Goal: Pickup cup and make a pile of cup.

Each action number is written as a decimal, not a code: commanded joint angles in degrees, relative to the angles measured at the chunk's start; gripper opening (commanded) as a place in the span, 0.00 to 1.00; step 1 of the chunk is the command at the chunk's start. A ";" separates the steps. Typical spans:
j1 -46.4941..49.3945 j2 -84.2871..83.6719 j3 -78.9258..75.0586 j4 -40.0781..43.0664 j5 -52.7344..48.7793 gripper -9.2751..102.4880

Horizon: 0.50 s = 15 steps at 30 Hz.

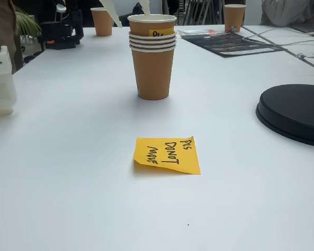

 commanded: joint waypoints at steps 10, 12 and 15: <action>2.02 7.82 0.18 0.79 0.26 0.44; 3.78 9.40 0.26 0.70 -0.35 0.44; 5.89 11.78 1.76 0.70 -0.44 0.44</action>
